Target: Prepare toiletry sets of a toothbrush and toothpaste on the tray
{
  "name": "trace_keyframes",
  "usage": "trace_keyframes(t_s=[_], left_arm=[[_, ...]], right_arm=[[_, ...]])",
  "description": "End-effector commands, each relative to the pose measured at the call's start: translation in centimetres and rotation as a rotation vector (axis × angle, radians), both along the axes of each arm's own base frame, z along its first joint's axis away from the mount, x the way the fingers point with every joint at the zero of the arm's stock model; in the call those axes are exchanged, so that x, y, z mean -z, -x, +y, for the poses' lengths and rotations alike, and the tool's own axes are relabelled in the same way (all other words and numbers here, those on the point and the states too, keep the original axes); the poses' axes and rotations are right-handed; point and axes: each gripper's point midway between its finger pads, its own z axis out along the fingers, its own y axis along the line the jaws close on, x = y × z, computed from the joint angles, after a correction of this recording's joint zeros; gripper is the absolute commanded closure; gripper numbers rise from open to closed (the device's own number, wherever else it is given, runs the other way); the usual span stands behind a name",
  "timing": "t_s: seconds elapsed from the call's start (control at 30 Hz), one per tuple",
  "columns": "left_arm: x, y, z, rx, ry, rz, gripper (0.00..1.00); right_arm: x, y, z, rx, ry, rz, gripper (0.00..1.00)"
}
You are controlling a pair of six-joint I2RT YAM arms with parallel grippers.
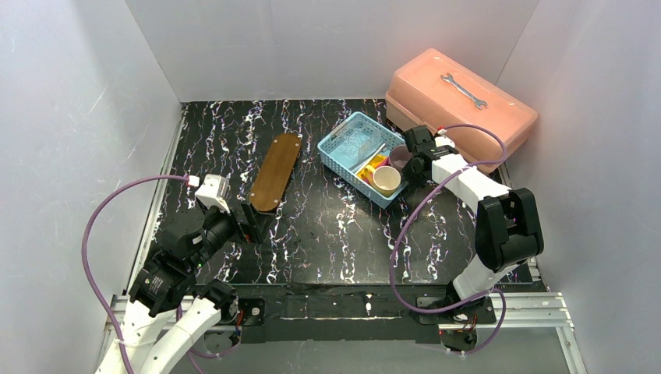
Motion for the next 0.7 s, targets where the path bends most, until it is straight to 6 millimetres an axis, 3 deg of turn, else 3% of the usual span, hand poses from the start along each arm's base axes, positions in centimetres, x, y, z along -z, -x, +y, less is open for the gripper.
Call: trace_keyframes(t_s=[0.0,0.43,0.67], left_arm=[[0.8,0.0,0.1,-0.006,-0.017,0.025,0.01],[1.2,-0.3,0.2,-0.015,-0.032,0.041,0.01],[1.3,-0.4,0.1,-0.016,-0.036,0.048,0.01]], right_arm=[[-2.4,-1.6,1.0,-0.124,0.023,-0.06,0.99],[-1.4,-2.4,2.6,-0.413,0.079,-0.009,0.99],[-2.0,-3.5,3.7,-0.558,0.098,-0.032,0.99]])
